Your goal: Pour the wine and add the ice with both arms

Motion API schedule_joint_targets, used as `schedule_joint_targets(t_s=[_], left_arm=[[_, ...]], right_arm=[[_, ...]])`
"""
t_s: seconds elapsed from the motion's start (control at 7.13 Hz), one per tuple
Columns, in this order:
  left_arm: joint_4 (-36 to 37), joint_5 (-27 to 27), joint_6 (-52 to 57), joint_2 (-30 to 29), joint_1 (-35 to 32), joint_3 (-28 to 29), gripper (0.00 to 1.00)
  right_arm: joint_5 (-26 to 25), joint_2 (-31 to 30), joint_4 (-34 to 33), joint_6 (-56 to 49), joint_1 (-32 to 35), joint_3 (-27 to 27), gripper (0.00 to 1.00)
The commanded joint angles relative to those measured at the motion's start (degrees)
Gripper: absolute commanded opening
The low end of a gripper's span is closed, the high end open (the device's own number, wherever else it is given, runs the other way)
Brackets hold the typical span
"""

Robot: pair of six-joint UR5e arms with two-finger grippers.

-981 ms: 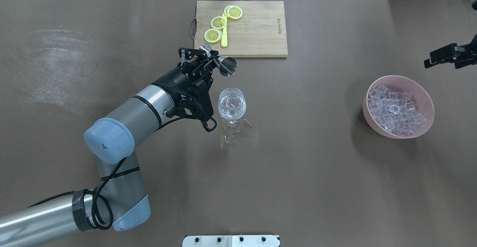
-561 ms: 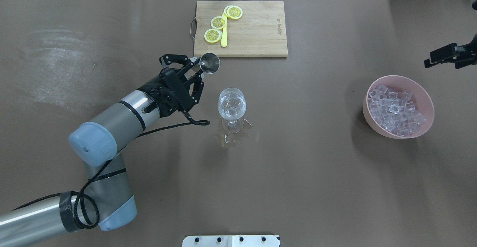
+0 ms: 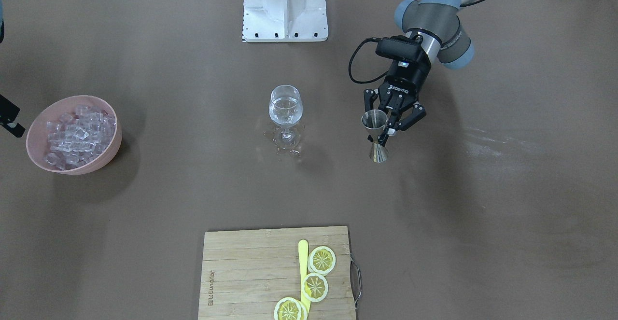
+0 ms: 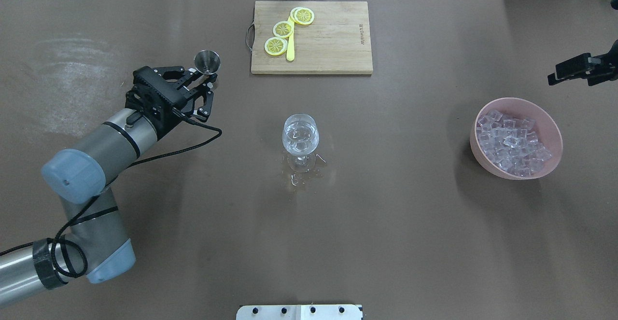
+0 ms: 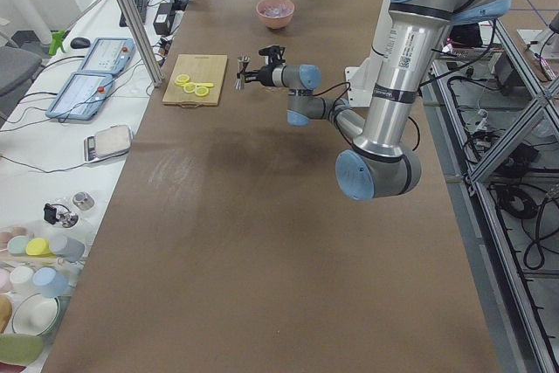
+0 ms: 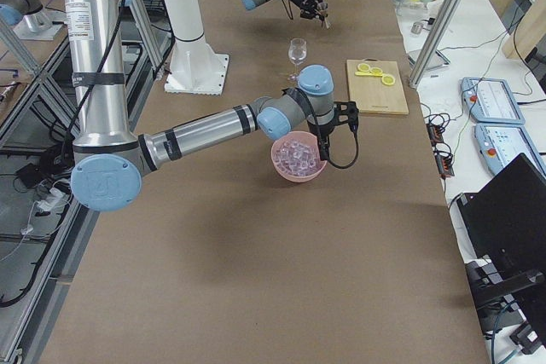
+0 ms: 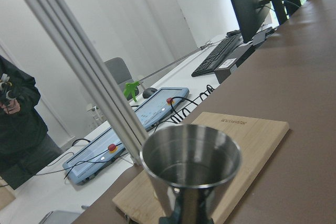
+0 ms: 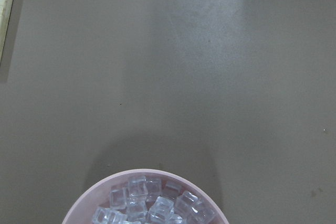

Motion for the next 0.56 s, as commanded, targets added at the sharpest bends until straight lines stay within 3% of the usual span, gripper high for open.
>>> schedule_joint_targets(t_s=[0.0, 0.28, 0.42], left_arm=[[-0.3, -3.9, -12.0, 5.2, -3.4, 0.0, 0.0], [-1.0, -19.3, -20.1, 11.2, -13.8, 0.4, 0.0], [-1.2, -22.7, -24.4, 12.2, -17.1, 1.3, 0.0]], right_arm=[[-0.1, 0.2, 0.0, -0.7, -0.4, 0.4, 1.0], [-0.5, 0.8, 0.0, -0.7, -1.9, 1.1, 1.0], [-0.5, 0.8, 0.0, -0.7, -3.0, 1.7, 1.0]])
